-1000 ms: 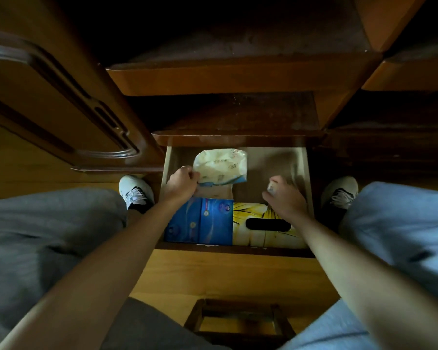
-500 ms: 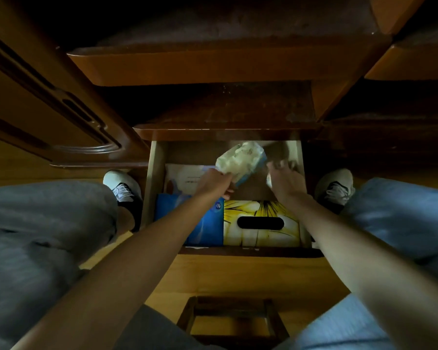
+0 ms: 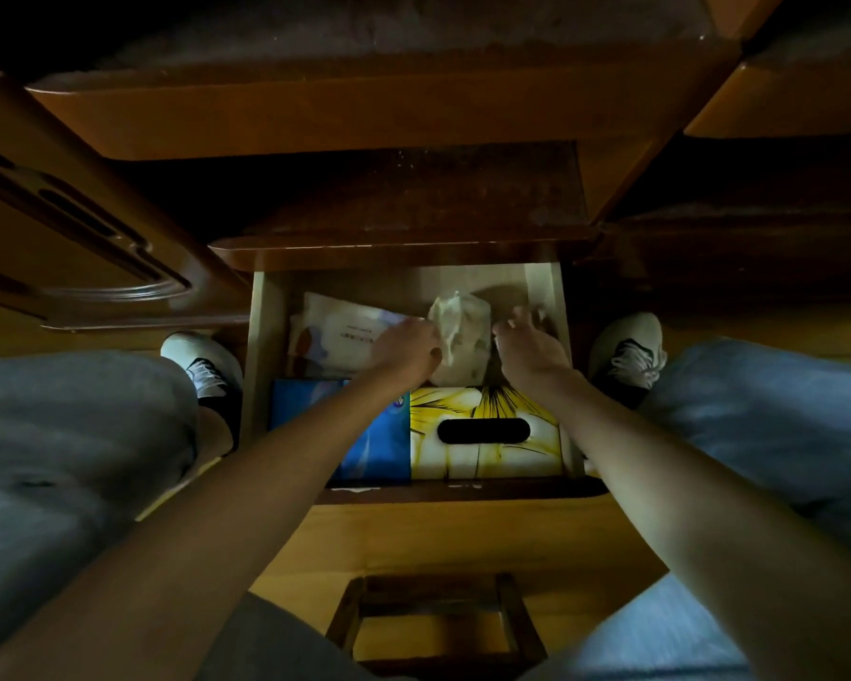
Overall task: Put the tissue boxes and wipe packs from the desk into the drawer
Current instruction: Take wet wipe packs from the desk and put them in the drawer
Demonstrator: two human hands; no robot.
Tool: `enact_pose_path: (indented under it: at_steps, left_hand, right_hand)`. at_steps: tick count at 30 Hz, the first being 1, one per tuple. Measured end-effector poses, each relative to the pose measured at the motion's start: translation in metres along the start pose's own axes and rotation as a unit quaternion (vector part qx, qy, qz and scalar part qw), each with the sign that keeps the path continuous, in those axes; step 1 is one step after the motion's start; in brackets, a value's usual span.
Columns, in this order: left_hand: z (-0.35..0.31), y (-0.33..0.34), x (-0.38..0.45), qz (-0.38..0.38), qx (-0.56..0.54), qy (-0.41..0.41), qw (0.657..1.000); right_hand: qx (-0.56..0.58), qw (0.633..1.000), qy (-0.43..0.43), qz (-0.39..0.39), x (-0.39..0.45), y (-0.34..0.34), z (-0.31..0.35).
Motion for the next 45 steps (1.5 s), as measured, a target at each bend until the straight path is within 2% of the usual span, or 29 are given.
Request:
enact_pose_path:
  at_steps: [4, 6, 9, 11, 15, 17, 19, 23, 27, 28, 34, 37, 40, 45]
  left_hand:
    - [-0.003, 0.008, 0.002, -0.013, 0.166, 0.026, 0.986]
    - [0.003, 0.007, 0.003, -0.042, 0.193, 0.033, 0.980]
    - [0.021, 0.002, 0.007, -0.127, 0.221, 0.042, 0.966]
    - [0.032, -0.006, 0.011, -0.146, 0.212, 0.021, 0.966]
    - [0.058, -0.013, 0.020, -0.048, 0.103, -0.084, 0.990]
    - [0.067, -0.010, 0.020, 0.023, 0.057, -0.097, 0.993]
    - [0.070, -0.007, 0.018, 0.045, 0.068, -0.091, 0.993]
    - [0.064, -0.011, 0.014, 0.021, 0.098, -0.093, 0.991]
    - [0.047, -0.014, 0.010, -0.104, 0.153, 0.005, 0.983]
    - [0.041, -0.014, 0.010, -0.115, 0.156, 0.026, 0.981]
    - [0.011, 0.005, 0.002, -0.021, 0.177, 0.041, 0.983]
    - [0.013, 0.011, -0.001, -0.008, 0.229, 0.051, 0.972]
    - [0.016, 0.011, -0.001, -0.014, 0.273, 0.071, 0.959]
    - [0.019, 0.018, 0.000, -0.010, 0.274, 0.097, 0.957]
  right_hand:
    - [-0.167, 0.986, 0.029, 0.005, -0.004, 0.001, 0.010]
    - [-0.220, 0.975, 0.023, 0.002, 0.000, 0.004, 0.011]
    - [-0.279, 0.960, 0.013, 0.000, 0.006, 0.006, 0.005]
    - [-0.290, 0.957, 0.011, 0.011, 0.009, 0.006, 0.000]
    - [-0.321, 0.946, -0.003, 0.048, 0.014, 0.007, 0.002]
    - [-0.353, 0.934, -0.022, 0.055, 0.015, 0.004, 0.002]
    - [-0.371, 0.926, -0.036, 0.058, 0.016, 0.000, 0.000]
    - [-0.342, 0.937, -0.066, 0.041, 0.019, -0.012, -0.009]
    - [-0.336, 0.937, -0.091, -0.032, 0.020, -0.020, -0.014]
    - [-0.333, 0.938, -0.088, -0.042, 0.019, -0.019, -0.014]
    - [-0.279, 0.955, -0.057, -0.080, 0.006, 0.002, -0.013]
    - [-0.278, 0.959, -0.018, -0.043, 0.006, -0.001, -0.008]
    - [-0.321, 0.947, -0.008, 0.025, 0.008, -0.005, -0.005]
    - [-0.254, 0.964, -0.051, -0.059, 0.011, -0.009, -0.010]
Point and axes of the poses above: each hand's wrist, its own x-axis towards the middle knuckle, its own y-axis out of the palm, z = x × y, the point moved 1 cm from there along x, towards the middle knuckle, and after that the axes turned 9 degrees about z, right-handed, at the moved point
